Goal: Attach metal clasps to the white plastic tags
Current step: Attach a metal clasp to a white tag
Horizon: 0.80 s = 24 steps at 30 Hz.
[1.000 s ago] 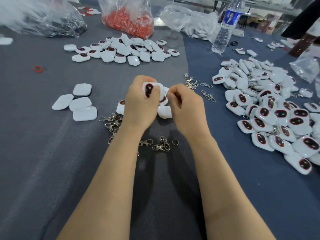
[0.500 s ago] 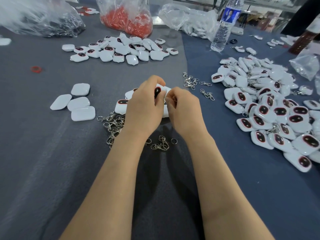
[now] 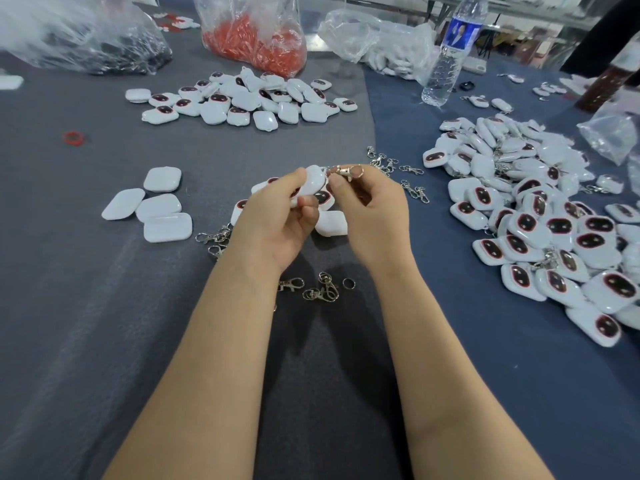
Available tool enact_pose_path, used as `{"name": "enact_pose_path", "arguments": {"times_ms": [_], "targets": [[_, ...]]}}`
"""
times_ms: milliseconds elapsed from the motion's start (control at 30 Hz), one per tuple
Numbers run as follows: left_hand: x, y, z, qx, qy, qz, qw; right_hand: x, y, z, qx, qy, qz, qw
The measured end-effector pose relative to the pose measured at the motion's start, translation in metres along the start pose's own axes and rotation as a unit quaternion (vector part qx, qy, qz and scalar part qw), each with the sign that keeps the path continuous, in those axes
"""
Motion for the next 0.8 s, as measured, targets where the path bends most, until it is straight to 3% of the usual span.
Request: {"name": "enact_pose_path", "arguments": {"times_ms": [100, 167, 233, 300, 400, 467, 667, 800], "targets": [[-0.001, 0.000, -0.003, 0.022, -0.026, 0.011, 0.999, 0.000, 0.001, -0.001, 0.020, 0.060, -0.019, 0.998], [0.009, 0.001, -0.002, 0.047, -0.194, 0.111, 0.974, 0.001, 0.001, -0.002, 0.027, 0.115, -0.037, 0.992], [0.022, 0.008, 0.007, 0.046, -0.356, 0.238, 0.903, 0.000, 0.001, 0.000, 0.026, 0.159, -0.056, 0.985], [0.027, 0.019, 0.020, 0.010, -0.438, 0.327, 0.837, 0.000, 0.000, 0.000, 0.024, 0.186, -0.061, 0.980], [0.025, 0.029, 0.033, -0.039, -0.521, 0.389, 0.759, 0.005, -0.002, 0.000, 0.016, 0.210, -0.048, 0.976], [0.022, 0.030, 0.036, -0.054, -0.557, 0.403, 0.725, 0.008, -0.002, 0.000, 0.007, 0.209, -0.036, 0.977], [0.023, 0.021, 0.029, -0.030, -0.534, 0.380, 0.755, 0.017, -0.003, 0.002, -0.042, 0.089, 0.034, 0.995], [0.022, 0.018, 0.026, -0.022, -0.515, 0.368, 0.774, 0.016, -0.002, 0.003, -0.049, 0.045, 0.038, 0.997]]}}
Point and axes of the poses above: each hand's wrist, its own y-axis away from the middle knuckle, its own z-axis out of the palm, x = y × z, the point moved 7 cm from there along -y, towards the middle knuckle, and after that the axes turned 9 degrees about y, right-handed, at the moved point
